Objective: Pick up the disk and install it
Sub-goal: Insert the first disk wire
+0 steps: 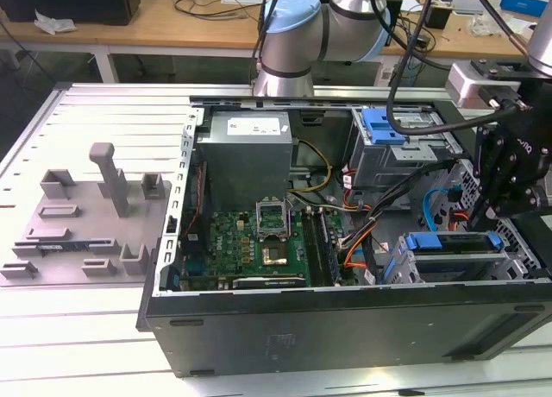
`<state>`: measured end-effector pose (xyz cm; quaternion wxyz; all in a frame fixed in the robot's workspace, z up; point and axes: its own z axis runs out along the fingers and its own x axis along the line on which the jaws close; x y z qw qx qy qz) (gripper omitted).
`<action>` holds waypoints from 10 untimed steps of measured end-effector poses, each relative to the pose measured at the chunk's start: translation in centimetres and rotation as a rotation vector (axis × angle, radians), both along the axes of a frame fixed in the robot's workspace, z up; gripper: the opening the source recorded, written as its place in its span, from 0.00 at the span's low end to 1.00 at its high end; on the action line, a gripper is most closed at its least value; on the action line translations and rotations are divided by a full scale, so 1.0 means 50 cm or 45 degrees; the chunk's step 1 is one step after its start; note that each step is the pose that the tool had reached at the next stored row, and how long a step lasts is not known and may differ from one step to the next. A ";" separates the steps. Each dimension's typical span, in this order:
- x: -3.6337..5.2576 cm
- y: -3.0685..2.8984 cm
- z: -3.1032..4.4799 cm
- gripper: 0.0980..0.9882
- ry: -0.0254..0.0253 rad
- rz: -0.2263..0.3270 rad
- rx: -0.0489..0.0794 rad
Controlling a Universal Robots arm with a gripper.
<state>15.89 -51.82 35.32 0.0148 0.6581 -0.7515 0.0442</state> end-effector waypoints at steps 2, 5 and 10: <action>0.000 0.000 0.000 0.07 0.0000 0.000 0.000; 0.000 0.000 0.000 0.07 0.0000 0.000 0.000; 0.000 0.000 -0.001 0.07 0.0000 -0.002 -0.001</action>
